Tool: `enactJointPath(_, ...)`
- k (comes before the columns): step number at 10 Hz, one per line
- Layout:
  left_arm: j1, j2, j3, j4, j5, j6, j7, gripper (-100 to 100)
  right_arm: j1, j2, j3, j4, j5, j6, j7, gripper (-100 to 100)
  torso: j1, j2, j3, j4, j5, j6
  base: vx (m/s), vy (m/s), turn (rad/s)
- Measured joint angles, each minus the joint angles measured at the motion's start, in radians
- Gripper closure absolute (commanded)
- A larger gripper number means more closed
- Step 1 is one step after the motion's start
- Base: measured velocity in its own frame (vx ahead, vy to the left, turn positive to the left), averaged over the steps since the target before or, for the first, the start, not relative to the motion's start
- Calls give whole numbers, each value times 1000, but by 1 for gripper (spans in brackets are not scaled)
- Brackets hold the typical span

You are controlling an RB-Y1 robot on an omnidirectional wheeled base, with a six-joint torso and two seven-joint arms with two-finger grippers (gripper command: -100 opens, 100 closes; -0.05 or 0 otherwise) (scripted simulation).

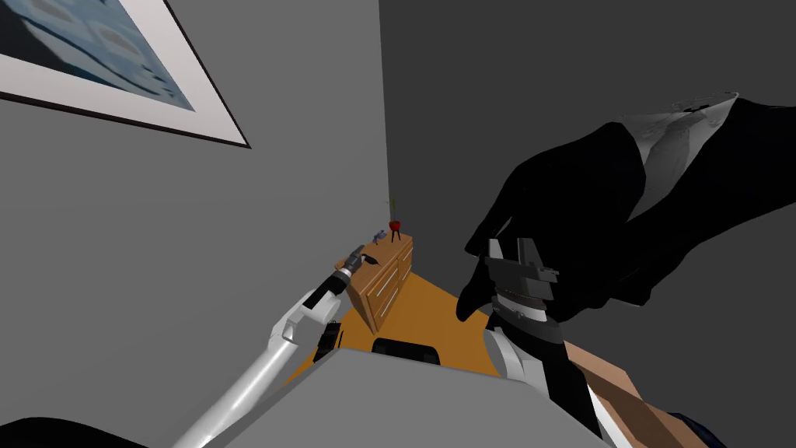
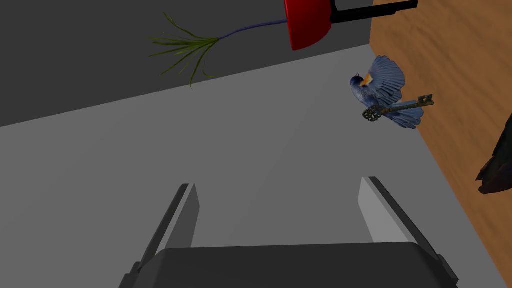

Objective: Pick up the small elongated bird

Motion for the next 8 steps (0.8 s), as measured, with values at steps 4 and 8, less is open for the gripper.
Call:
enactJointPath(4, -53, 53, 25, 67, 20, 99, -40, -100, 0, 0, 0, 0, 0, 0, 0, 0, 1, 0, 0, 0, 0, 0, -2, -14, -67)
enactJointPath(8, -82, 111, 55, 130, 47, 207, -83, -100, 0, 0, 0, 0, 0, 0, 0, 0, 2, 1, 1, 0, 0, 0, -8, -5, -75)
